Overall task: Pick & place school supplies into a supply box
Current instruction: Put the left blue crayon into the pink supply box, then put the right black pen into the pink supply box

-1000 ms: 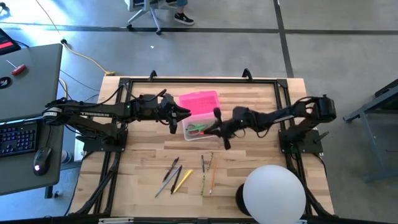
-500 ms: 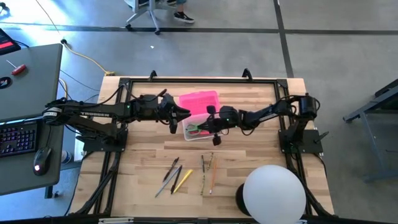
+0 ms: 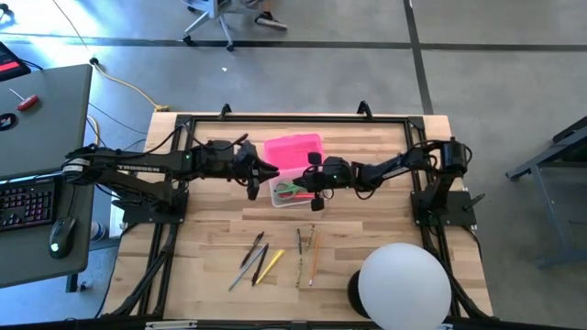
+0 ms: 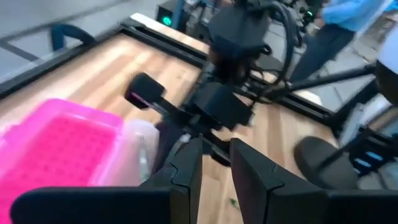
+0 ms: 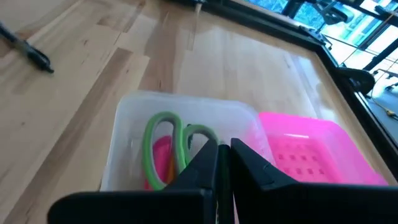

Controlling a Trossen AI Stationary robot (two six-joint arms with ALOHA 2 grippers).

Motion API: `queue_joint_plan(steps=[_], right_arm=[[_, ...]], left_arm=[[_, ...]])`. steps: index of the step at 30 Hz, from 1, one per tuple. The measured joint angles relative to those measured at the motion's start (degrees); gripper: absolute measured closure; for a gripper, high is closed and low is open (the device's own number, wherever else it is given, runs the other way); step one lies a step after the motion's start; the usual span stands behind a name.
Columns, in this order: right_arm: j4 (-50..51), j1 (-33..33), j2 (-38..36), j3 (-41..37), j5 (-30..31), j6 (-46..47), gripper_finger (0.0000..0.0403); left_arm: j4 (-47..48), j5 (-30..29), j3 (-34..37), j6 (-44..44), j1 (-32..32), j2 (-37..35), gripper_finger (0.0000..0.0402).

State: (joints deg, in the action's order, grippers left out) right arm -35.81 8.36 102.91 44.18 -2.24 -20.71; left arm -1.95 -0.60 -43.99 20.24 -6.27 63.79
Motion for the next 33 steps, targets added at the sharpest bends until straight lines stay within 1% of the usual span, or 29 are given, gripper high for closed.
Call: queue_joint_plan(steps=[4,7,8,10,13,16,21,24,27,30,32,33], right_arm=[[0.40,0.77,-0.02,0.00,0.68,-0.77,0.0390],[0.64,1.47,-0.02,0.00,0.75,-0.92,0.0380],[0.84,1.77,-0.04,0.00,0.83,-0.94,0.0372],[1.29,2.14,-0.04,0.00,1.15,-1.51,0.0355],[1.29,2.25,-0.04,0.00,3.57,-4.37,0.0331],[1.02,2.25,-0.04,0.00,3.55,-4.94,0.0317],[0.89,2.12,-0.07,0.00,2.88,-4.85,0.0314],[0.89,2.12,-0.07,0.00,3.04,-3.92,0.0318],[0.87,2.12,-0.07,0.00,2.97,-3.26,0.0319],[0.92,2.12,-0.07,0.00,2.95,-3.28,0.0320],[0.92,2.12,-0.07,0.00,2.95,-3.28,0.0320],[0.92,2.12,-0.07,0.00,2.93,-3.28,0.0320]], left_arm=[[0.43,2.45,0.00,1.87,1.95,0.00,0.0289],[3.21,2.35,0.00,2.55,5.45,0.00,0.0289],[4.46,1.48,0.00,2.63,6.75,0.00,0.0289],[7.91,-1.82,0.01,4.65,10.04,0.00,0.0289],[12.64,-8.42,0.02,9.62,15.30,0.00,0.0289],[16.42,-14.68,0.02,16.28,21.05,0.05,0.0289],[21.02,-25.53,0.12,28.50,31.04,0.54,0.0289],[22.26,-31.55,1.16,35.06,36.83,2.39,0.0289],[21.09,-36.56,1.89,42.64,41.58,5.93,0.0289],[21.40,-39.88,2.23,49.91,44.88,10.92,0.0289],[20.81,-39.60,2.23,53.65,45.90,14.54,0.0289],[20.49,-38.53,2.23,54.84,46.21,16.44,0.0289]])
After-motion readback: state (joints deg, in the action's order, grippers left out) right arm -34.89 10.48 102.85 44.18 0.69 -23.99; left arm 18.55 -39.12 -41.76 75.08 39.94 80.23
